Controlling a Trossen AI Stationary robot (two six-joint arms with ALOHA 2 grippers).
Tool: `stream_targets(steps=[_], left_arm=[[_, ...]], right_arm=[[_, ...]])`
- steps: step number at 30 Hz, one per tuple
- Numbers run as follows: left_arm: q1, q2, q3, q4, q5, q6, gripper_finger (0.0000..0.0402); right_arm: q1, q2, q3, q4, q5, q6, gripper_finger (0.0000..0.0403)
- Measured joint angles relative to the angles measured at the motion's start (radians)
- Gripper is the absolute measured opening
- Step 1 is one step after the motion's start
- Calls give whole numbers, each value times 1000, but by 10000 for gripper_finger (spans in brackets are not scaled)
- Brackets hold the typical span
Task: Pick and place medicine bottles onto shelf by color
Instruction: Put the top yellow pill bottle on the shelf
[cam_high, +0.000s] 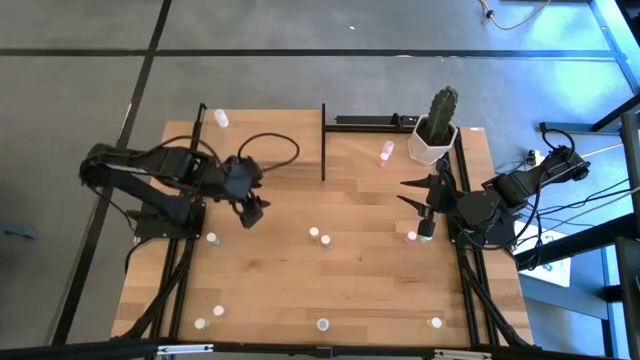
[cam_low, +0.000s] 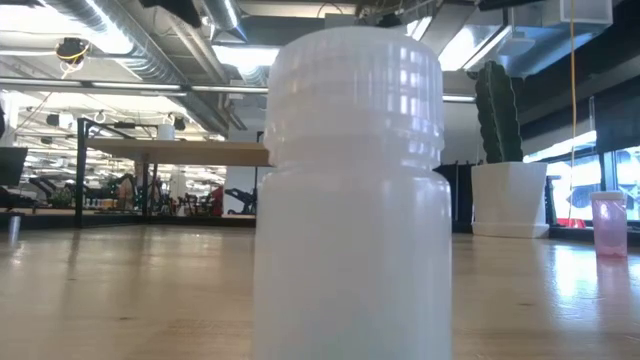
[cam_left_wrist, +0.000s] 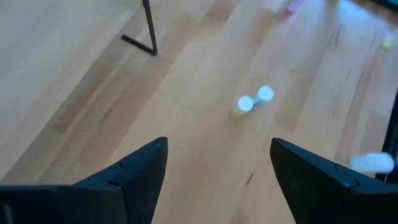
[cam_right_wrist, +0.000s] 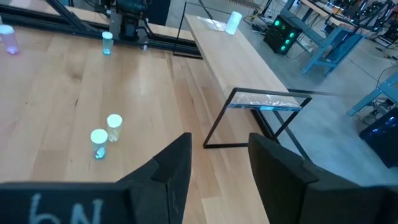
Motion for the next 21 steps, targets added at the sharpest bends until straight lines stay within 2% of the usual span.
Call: stream_targets(steps=[6,10,16,21], left_arm=[[-120,0,0,1,-179,-110,277],[-180,0,0,0,-231,-166,277],[-271,0,0,-3,-301,-193,277],[-344,-4,0,-17,-346,-194,277]], right_arm=[[0,0,0,68,1,-4,161],[0,0,0,125,-6,25,161],[-9,16,1,254,-101,-4,161],[-14,105,1,407,-103,-112,161]])
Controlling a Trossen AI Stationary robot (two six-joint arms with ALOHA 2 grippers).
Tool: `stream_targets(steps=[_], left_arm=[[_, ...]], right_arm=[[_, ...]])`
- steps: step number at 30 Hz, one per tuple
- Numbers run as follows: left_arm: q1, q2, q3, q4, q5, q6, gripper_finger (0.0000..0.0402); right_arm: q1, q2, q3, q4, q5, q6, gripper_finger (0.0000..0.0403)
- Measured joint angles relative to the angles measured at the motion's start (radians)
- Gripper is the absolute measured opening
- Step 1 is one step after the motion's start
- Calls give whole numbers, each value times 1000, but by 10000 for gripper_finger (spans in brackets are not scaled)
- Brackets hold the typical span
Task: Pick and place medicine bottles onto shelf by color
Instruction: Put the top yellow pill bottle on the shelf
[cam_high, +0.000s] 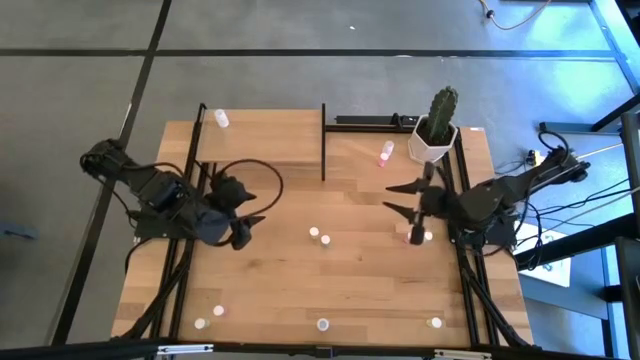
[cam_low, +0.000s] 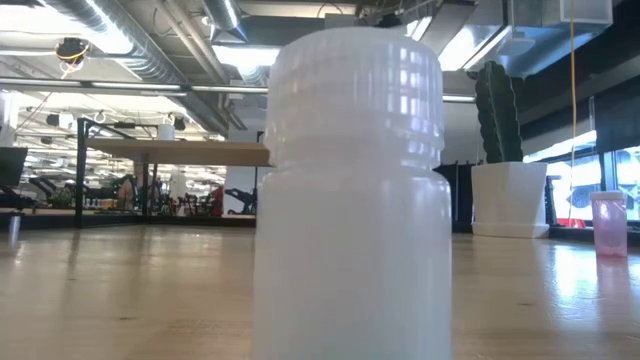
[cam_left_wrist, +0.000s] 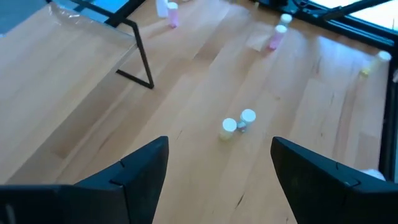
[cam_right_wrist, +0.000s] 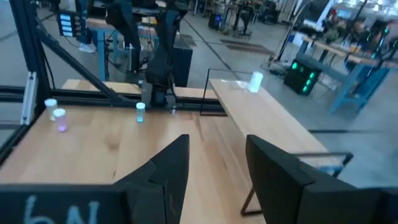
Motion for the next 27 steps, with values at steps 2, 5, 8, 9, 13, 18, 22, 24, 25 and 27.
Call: stream_targets(steps=[2,5,8,9,13,18,22,24,25,27], left_arm=[[-29,0,0,-7,-1,-6,277],[-70,0,0,-11,-2,-22,277],[-108,0,0,-12,-10,-22,277],[-118,0,0,-13,-17,-22,277],[-149,0,0,-32,-27,-22,277],[-160,0,0,-35,30,14,277],[-143,0,-6,-30,104,90,277],[-127,1,-21,-29,111,139,277],[-116,2,-29,-30,117,163,277],[-86,2,-42,-25,155,200,277]], right_arm=[[-11,52,0,55,-3,-19,161],[-34,129,31,56,-27,10,161],[-62,209,86,5,-88,63,161],[-71,238,104,-15,-121,82,161],[-104,345,168,-75,-253,139,161],[-138,420,217,-109,-383,220,161],[-149,427,222,-111,-414,245,161],[-149,424,222,-121,-414,244,161],[-149,423,222,-120,-414,244,161],[-149,417,222,-125,-414,244,161]])
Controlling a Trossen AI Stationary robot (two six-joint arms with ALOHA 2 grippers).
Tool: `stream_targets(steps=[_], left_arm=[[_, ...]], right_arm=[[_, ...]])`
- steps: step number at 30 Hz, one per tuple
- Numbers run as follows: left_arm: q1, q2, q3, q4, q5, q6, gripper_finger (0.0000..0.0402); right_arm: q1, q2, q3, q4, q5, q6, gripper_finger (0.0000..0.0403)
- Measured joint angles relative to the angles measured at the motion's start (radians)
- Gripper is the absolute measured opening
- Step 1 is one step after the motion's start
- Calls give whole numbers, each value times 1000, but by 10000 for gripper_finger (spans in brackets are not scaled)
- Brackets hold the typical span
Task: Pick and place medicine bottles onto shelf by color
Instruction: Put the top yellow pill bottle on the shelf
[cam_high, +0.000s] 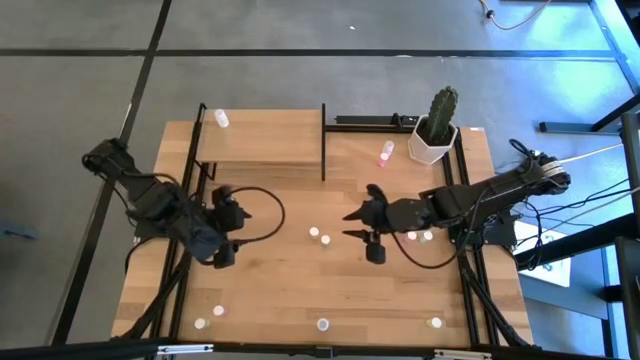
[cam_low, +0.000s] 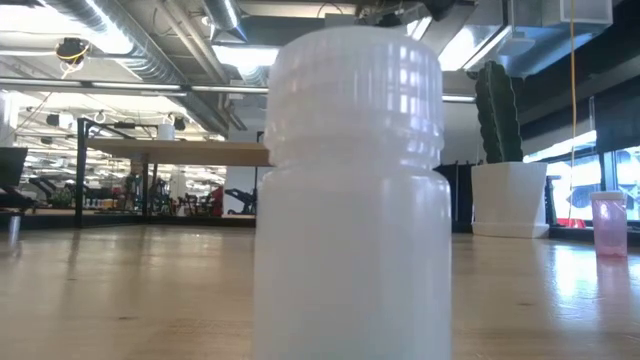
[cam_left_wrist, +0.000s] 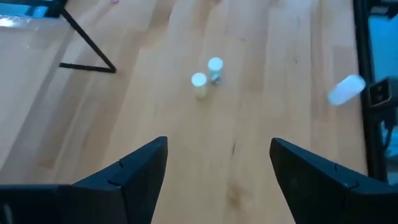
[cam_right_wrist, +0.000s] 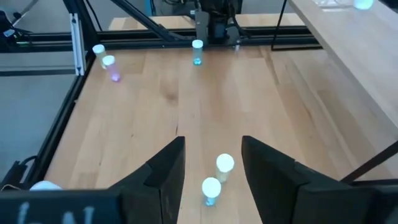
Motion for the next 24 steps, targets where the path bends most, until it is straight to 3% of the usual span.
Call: stream_targets(steps=[14,24], left_arm=[[301,9,-118,319,332,469,277],[420,16,-341,672,449,706,277]], right_arm=[[0,-32,0,-32,2,-5,161],[0,-33,0,-84,2,-4,161]])
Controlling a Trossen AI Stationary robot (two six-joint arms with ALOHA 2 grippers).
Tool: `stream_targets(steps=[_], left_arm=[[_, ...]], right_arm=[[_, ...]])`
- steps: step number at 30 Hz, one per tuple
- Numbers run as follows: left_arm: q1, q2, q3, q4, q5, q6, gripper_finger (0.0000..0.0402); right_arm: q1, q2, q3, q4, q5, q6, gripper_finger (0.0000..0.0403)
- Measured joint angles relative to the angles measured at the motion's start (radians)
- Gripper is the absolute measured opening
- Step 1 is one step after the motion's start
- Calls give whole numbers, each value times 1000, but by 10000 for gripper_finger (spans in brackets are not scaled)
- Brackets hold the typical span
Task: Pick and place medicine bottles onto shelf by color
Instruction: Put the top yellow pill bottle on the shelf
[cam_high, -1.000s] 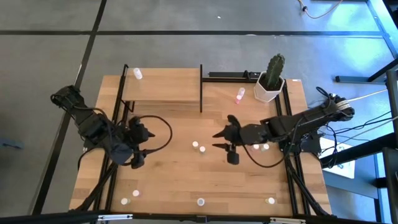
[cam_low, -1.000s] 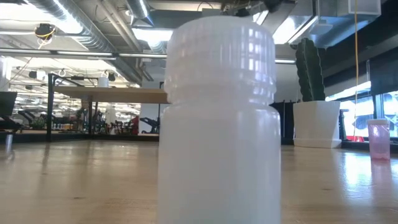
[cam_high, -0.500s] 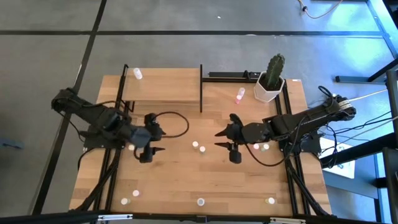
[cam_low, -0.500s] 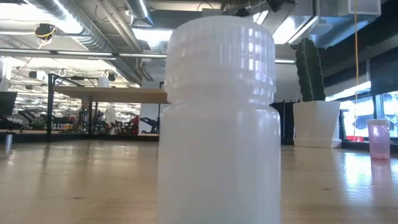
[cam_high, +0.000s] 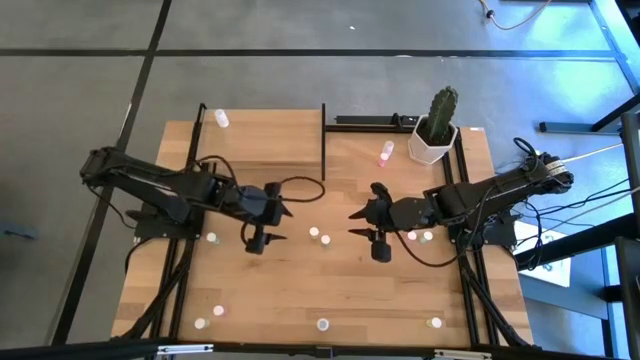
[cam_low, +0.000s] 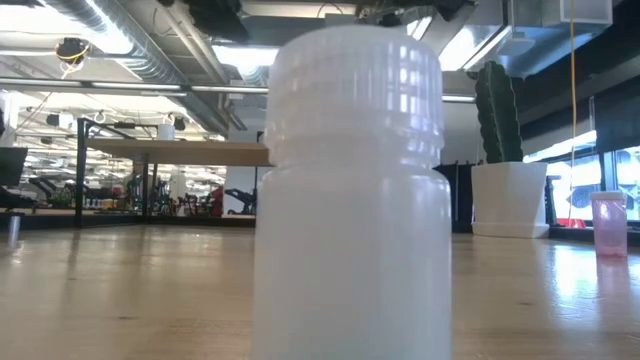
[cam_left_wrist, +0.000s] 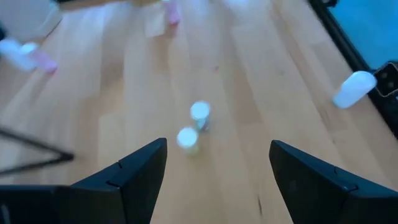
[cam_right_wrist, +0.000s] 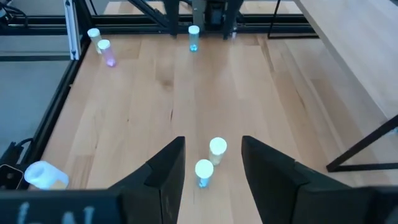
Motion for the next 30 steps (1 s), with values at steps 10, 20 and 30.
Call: stream_targets(steps=[10,20,30], left_arm=[[34,77,-191,324,32,42,277],[56,298,-194,412,32,74,277],[109,395,-193,477,33,69,277]], right_arm=[[0,0,0,-2,0,4,161],[0,0,0,-2,0,7,161],[0,0,0,-2,0,8,161]])
